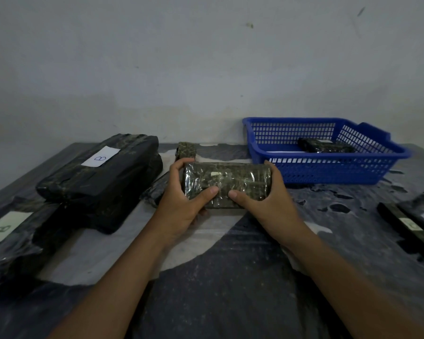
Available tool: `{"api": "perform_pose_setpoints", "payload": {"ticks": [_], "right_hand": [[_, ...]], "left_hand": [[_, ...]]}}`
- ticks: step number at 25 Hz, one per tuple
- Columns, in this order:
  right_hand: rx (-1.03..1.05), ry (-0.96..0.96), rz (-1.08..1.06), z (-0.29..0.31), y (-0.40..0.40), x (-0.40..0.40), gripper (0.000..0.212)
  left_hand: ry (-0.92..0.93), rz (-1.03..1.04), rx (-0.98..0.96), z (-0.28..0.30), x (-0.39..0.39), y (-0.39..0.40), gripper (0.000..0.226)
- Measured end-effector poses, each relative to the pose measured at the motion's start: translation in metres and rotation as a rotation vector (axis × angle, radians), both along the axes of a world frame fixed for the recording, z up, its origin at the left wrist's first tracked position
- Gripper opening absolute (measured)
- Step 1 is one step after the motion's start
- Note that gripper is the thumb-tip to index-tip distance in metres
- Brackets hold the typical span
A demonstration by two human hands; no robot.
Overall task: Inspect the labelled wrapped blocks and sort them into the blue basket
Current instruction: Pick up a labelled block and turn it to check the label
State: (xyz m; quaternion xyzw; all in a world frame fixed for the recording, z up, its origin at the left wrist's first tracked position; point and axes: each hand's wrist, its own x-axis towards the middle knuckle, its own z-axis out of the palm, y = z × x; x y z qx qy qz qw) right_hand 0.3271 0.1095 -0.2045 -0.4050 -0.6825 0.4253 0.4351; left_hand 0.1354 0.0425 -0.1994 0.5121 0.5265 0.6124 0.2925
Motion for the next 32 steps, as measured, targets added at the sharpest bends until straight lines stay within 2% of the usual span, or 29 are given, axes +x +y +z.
{"api": "perform_pose_setpoints", "payload": {"ticks": [3, 5, 10, 14, 16, 19, 20, 24, 27, 30, 32], "right_hand": [[-0.086, 0.061, 0.097, 0.007, 0.004, 0.006, 0.082], [-0.108, 0.073, 0.124, 0.008, 0.007, 0.009, 0.075], [-0.106, 0.099, 0.104, 0.003, 0.009, 0.007, 0.074], [-0.153, 0.137, 0.044, 0.001, 0.015, 0.003, 0.068], [-0.239, 0.207, 0.036, 0.000, 0.018, 0.002, 0.070], [-0.318, 0.368, 0.056, -0.002, 0.019, 0.003, 0.087], [-0.321, 0.425, 0.065, -0.001, 0.018, 0.003, 0.086], [-0.311, 0.684, 0.146, 0.002, 0.017, 0.005, 0.037], [-0.235, 0.562, 0.154, 0.003, 0.013, 0.003, 0.044], [-0.217, 0.451, 0.124, -0.001, 0.014, -0.001, 0.037], [-0.256, 0.449, 0.094, 0.000, 0.015, -0.002, 0.045]], "left_hand": [[-0.105, -0.002, -0.054, 0.001, -0.002, 0.001, 0.062], [-0.147, -0.018, -0.093, 0.000, -0.005, 0.003, 0.060], [-0.185, -0.025, -0.104, -0.002, -0.006, 0.006, 0.060], [-0.244, -0.080, -0.127, -0.001, -0.008, 0.005, 0.070], [-0.271, -0.128, -0.103, -0.002, -0.007, 0.006, 0.067], [-0.301, -0.102, -0.089, 0.000, -0.007, 0.005, 0.068], [-0.316, -0.085, -0.096, 0.002, -0.007, 0.005, 0.069], [-0.249, 0.047, -0.163, 0.009, -0.002, 0.003, 0.082], [-0.299, 0.085, -0.202, 0.008, -0.004, 0.005, 0.094], [-0.348, 0.045, -0.177, 0.006, -0.006, 0.006, 0.084], [-0.351, 0.012, -0.142, 0.004, -0.005, 0.007, 0.074]]}}
